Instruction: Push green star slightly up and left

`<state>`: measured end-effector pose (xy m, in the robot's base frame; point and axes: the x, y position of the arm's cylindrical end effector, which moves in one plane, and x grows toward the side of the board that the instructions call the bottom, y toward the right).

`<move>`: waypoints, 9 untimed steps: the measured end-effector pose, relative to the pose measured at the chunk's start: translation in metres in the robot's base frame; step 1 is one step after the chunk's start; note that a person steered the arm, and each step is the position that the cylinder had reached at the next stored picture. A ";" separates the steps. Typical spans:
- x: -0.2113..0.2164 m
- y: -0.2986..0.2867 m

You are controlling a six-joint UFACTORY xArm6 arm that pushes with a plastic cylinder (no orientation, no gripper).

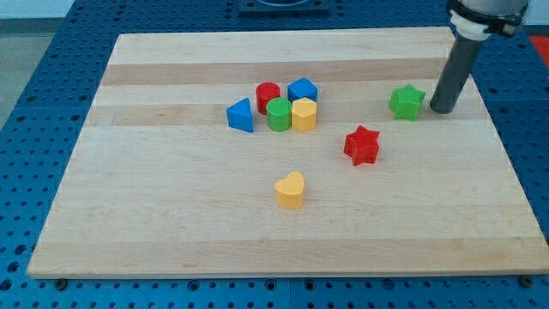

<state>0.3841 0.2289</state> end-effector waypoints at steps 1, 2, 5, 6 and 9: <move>0.000 -0.009; 0.000 -0.014; 0.000 -0.021; 0.011 -0.034; 0.011 -0.038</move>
<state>0.3956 0.1913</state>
